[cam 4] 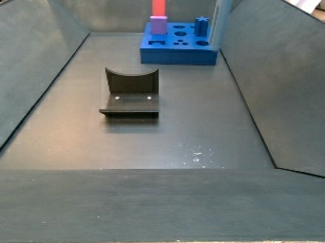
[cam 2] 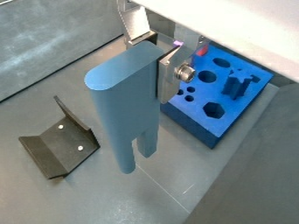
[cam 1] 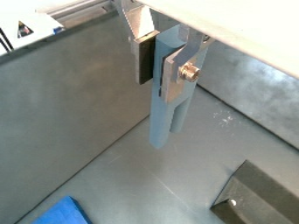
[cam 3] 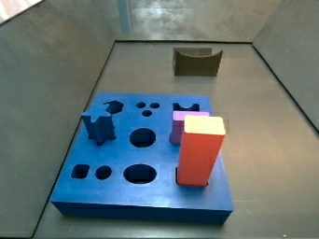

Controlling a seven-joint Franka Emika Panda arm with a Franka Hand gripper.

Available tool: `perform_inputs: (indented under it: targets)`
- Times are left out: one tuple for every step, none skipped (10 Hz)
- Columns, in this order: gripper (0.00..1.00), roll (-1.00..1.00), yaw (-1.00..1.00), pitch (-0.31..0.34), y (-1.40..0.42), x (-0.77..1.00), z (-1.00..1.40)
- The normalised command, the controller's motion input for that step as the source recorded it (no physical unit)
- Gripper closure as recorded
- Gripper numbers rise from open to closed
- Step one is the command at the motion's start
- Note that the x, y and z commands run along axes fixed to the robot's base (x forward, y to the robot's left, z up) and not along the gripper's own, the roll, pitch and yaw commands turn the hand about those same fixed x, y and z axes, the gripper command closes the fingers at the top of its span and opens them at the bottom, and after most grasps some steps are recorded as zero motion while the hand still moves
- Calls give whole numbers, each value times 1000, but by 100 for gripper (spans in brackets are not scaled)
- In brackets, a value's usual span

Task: Pick up the square-circle object. Move up. Rotate the square-circle object. Place the square-circle object on the fixture. Regrasp the square-circle object. Move to above the board. Insert the square-circle object.
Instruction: Move to above the board, then insert the square-circle object.

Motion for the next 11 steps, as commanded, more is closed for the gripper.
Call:
perform_inputs:
  targets:
    - [100, -14, -88, 402, -1000, 443, 414]
    - [100, 1, -77, 403, -1000, 450, 402]
    - [100, 49, -33, 396, -1000, 482, 405]
    - [100, 0, -22, 325, -1000, 512, 398]
    - [100, -7, 2, 218, -1000, 502, 406]
    - [100, 15, 14, 158, -1000, 497, 409]
    - [100, 2, 12, 125, -1000, 526, 405]
    - [100, 7, 13, 124, -727, 406, 294]
    - [100, 19, 13, 126, -474, 291, 197]
    - [100, 30, 13, 108, -280, 199, 120]
    - [100, 0, -1000, -3, -34, 0, -106]
